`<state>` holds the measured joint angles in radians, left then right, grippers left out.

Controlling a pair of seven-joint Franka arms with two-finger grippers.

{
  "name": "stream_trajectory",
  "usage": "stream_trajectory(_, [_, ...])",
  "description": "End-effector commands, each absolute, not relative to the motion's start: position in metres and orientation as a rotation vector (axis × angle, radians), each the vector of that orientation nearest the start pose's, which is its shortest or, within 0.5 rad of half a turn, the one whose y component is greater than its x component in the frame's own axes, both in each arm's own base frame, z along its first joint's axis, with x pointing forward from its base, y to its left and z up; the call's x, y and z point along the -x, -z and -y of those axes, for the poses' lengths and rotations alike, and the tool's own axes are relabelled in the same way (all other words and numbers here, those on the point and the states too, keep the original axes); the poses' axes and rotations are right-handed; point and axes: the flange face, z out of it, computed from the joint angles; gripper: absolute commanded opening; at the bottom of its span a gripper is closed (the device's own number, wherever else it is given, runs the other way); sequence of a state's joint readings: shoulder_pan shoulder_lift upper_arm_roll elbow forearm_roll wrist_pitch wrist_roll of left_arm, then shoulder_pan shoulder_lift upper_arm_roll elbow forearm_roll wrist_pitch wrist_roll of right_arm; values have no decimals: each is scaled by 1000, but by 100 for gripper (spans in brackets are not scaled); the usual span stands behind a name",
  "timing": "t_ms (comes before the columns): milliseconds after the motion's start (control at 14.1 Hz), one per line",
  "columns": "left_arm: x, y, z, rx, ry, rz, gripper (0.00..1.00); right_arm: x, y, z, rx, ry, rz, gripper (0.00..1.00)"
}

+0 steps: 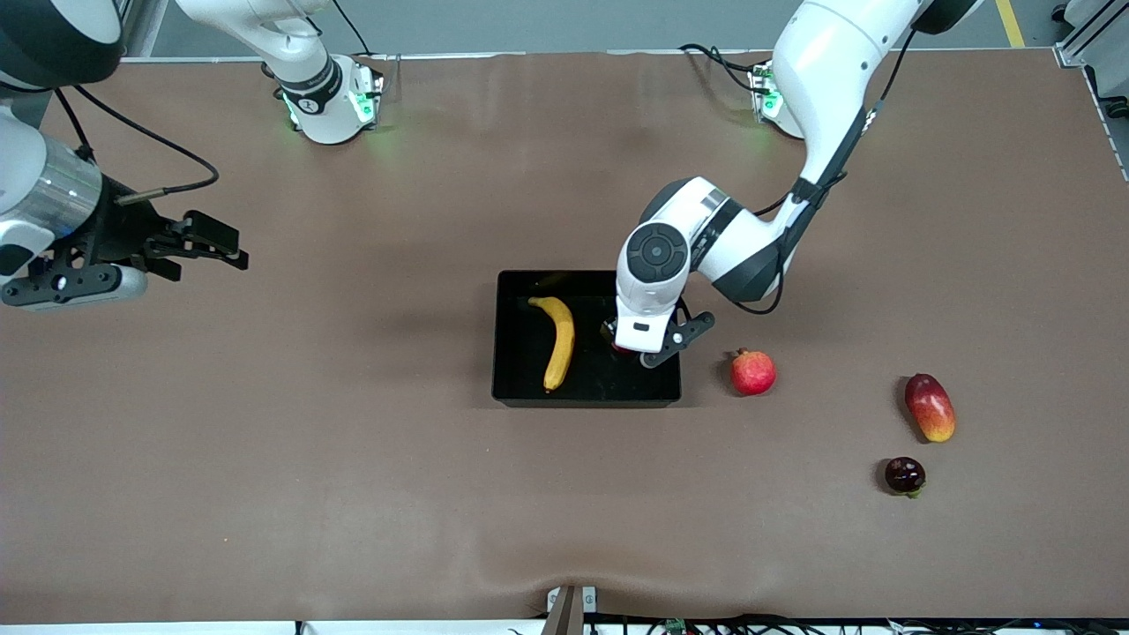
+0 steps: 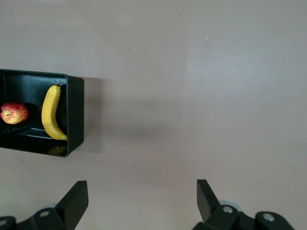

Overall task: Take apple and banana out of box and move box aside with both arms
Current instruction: 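Reach the left gripper down into the black box toward the red apple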

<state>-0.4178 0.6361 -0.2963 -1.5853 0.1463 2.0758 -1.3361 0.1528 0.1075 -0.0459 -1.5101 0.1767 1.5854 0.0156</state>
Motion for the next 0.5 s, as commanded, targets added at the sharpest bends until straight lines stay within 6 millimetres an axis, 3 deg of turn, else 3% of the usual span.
stream_trajectory(0, [-541, -254, 432, 2939, -117, 936, 100, -582, -600, -96, 2952, -49, 152, 100])
stream_trajectory(427, [-537, -229, 443, 2958, -79, 923, 100, -583, -606, -94, 2956, -30, 156, 100])
